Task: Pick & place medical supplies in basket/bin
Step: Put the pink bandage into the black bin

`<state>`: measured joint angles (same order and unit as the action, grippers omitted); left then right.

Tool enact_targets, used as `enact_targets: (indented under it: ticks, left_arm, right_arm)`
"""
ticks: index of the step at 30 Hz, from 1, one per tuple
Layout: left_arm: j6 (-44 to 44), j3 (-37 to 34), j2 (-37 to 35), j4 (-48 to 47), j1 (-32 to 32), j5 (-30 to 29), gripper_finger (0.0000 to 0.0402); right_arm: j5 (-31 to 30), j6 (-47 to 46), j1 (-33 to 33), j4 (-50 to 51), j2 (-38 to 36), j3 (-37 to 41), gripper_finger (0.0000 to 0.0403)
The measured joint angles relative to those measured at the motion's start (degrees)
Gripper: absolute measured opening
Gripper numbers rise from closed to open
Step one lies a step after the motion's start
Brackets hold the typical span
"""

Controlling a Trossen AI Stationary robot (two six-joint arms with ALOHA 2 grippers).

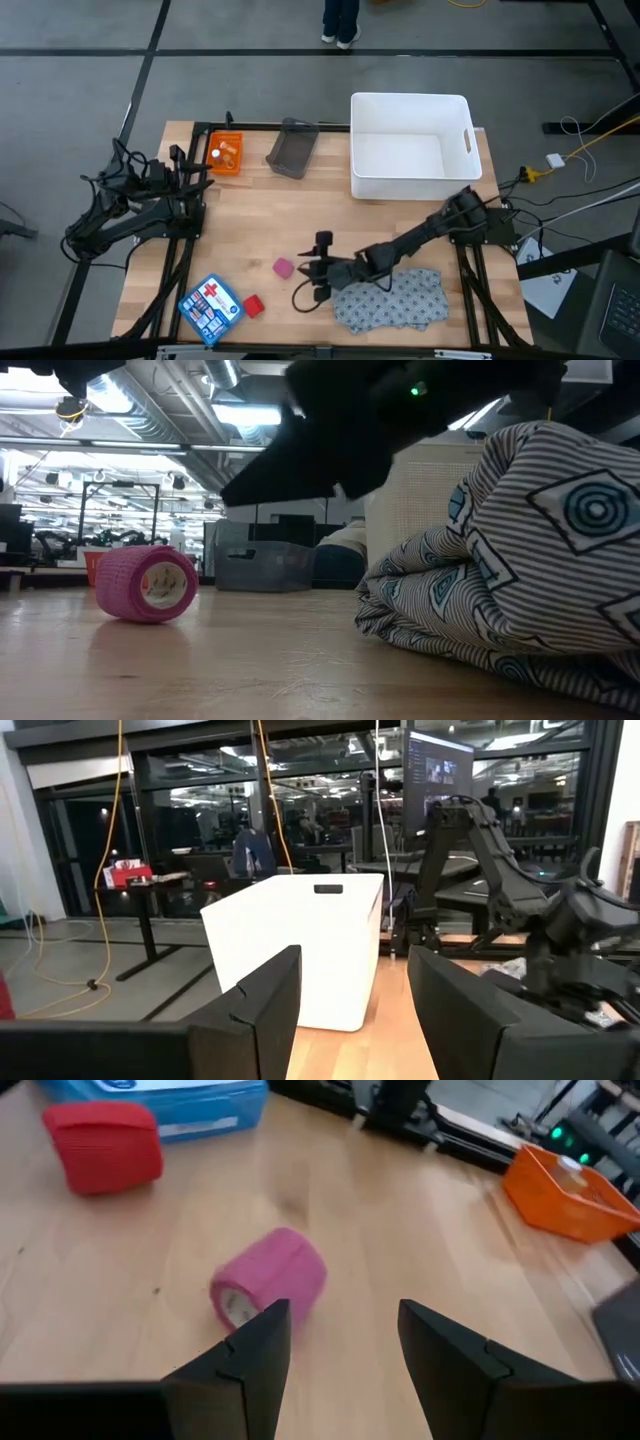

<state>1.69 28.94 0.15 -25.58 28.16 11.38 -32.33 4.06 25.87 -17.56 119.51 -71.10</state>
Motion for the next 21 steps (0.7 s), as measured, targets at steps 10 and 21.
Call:
enact_targets:
  ticks: [10, 21]
  left_arm:
    - [0.2, 0.0, 0.0, 0.0, 0.0, 0.2, 0.0180]
    - [0.2, 0.0, 0.0, -0.2, 0.0, 0.3, 0.0180]
  right_arm:
    - [1.7, -0.3, -0.2, 0.1, 3.9, -4.1, 0.0187]
    - [3.8, -4.2, -0.7, 3.7, 4.1, -4.1, 0.0193]
